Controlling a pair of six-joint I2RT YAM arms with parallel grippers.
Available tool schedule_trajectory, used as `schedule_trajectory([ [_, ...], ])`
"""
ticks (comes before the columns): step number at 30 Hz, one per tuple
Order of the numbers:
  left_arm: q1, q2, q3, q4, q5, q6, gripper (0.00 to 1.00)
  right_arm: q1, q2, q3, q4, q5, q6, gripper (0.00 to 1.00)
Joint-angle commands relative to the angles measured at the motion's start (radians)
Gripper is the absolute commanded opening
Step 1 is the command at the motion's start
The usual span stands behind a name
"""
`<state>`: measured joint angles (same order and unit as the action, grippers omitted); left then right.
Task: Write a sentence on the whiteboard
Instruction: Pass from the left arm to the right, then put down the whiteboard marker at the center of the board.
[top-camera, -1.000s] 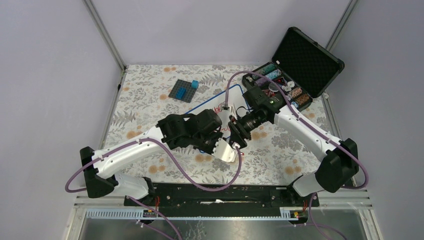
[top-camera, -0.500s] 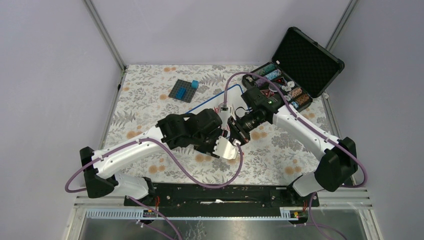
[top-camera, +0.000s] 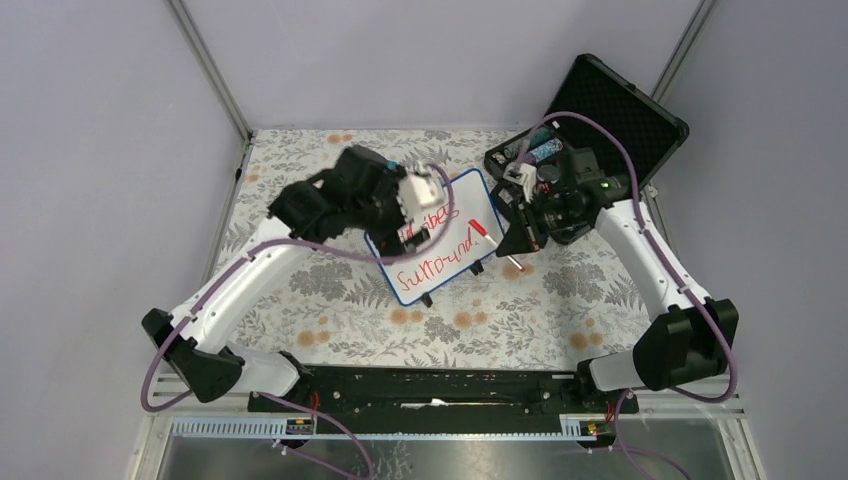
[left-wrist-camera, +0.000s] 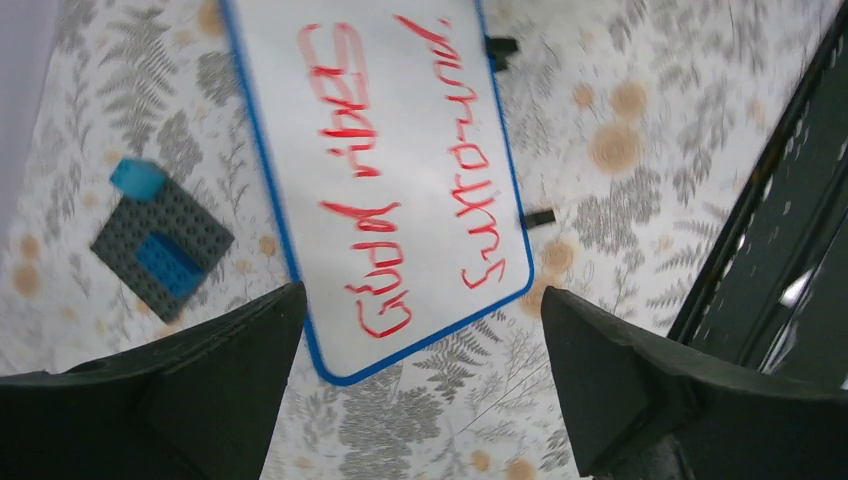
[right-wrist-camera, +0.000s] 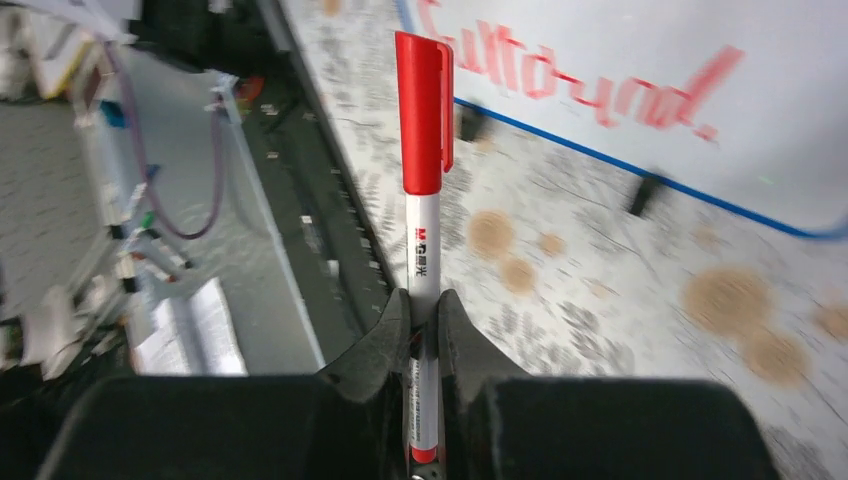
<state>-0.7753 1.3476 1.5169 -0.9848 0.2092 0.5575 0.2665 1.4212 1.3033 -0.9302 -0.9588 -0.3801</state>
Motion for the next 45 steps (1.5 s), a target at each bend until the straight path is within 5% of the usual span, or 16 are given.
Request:
schedule_trajectory([
  [1,0.175,0.013,0.114,0.082,0.150,-0.328,0.99,-0.126,-0.057,-0.055,-0.054,0.121,-0.115,0.00],
  [7,0.450,0.001,0.083,0.127,0.283,-0.517,0.99,-0.342,-0.050,-0.170,-0.055,0.291,-0.258,0.00],
  [17,0.887,-0.007,-0.099,0.167,0.443,-0.496,0.99,-0.472,-0.023,-0.424,0.214,0.555,-0.275,0.00],
  [28,1.007,0.002,-0.246,0.175,0.452,-0.377,0.99,-0.480,0.024,-0.548,0.432,0.680,-0.204,0.04],
  [40,1.017,0.025,-0.320,0.210,0.458,-0.355,0.99,-0.480,0.011,-0.587,0.429,0.689,-0.198,0.35],
  [45,1.016,0.029,-0.334,0.210,0.458,-0.346,0.99,-0.480,-0.035,-0.558,0.367,0.648,-0.193,0.68],
])
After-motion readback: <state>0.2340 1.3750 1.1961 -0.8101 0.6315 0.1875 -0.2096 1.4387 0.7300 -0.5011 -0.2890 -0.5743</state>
